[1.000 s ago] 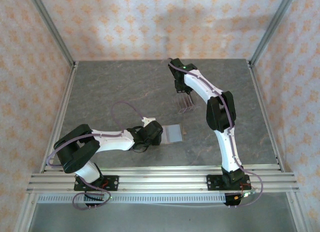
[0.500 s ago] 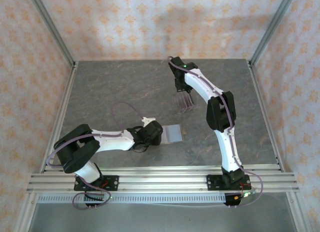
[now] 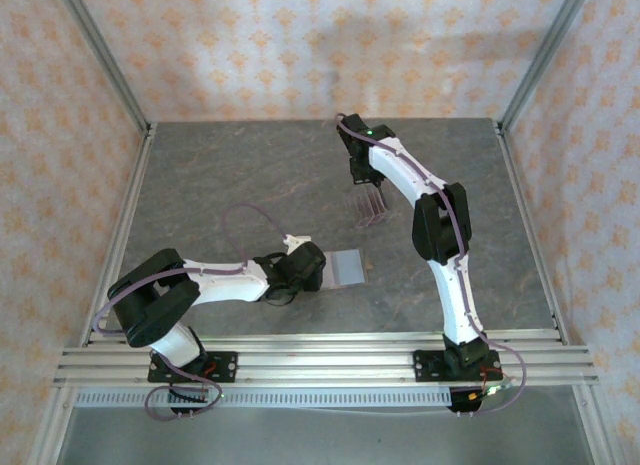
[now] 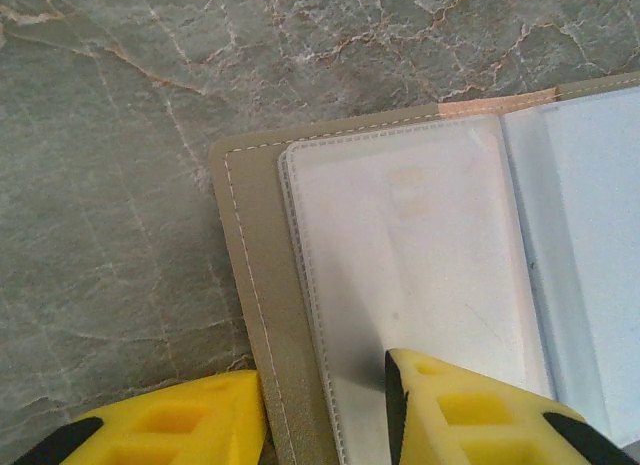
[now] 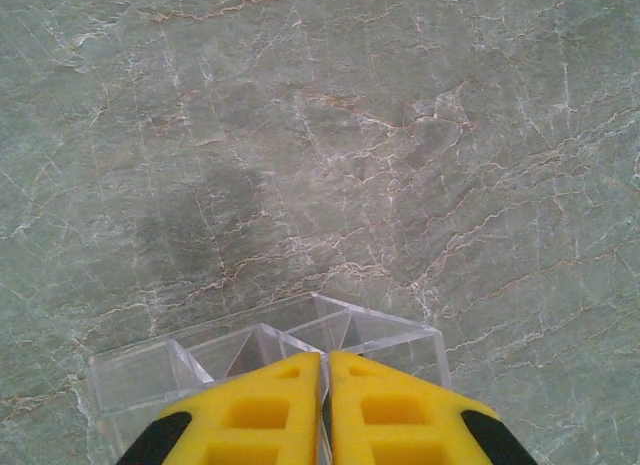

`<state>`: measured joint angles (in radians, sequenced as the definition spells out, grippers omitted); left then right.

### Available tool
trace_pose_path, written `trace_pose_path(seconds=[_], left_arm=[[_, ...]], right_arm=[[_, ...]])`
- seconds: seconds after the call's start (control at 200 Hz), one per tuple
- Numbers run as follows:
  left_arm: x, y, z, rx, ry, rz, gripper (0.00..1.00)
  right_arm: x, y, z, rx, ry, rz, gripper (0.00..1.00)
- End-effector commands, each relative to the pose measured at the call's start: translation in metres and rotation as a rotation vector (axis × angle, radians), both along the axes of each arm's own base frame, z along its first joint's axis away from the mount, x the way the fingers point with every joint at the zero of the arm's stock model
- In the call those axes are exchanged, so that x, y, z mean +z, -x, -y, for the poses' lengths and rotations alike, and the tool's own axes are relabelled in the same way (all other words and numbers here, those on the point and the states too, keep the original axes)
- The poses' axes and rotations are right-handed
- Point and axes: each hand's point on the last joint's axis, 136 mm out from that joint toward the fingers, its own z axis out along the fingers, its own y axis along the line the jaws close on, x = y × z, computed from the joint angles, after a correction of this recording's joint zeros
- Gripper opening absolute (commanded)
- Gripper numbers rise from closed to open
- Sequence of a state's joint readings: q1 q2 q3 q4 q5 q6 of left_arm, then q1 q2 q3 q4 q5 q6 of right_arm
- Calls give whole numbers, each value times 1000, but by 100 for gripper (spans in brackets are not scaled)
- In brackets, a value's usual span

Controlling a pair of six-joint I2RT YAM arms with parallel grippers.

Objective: Put the credit cards into the card holder
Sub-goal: Pick up the credit card from the storage box.

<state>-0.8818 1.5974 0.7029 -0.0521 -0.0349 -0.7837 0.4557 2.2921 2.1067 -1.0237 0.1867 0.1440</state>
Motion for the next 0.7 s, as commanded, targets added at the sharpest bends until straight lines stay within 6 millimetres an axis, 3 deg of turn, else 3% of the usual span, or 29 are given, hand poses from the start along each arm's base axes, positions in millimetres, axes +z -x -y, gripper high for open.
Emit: trace_pose_path(seconds=[0.0,0.45,0.696], left_arm=[[-32,11,-1,-25,-12,-65,37],[-33,11,-1,-22,-11,-68,37],[-35,11,-2,-20,-15,-73,37]], right_arm=[[-5,-1,9,-8,32,-24,10],[-3,-1,8,-7,23,-28,3],[19,-1,11,-8,19,12,0]])
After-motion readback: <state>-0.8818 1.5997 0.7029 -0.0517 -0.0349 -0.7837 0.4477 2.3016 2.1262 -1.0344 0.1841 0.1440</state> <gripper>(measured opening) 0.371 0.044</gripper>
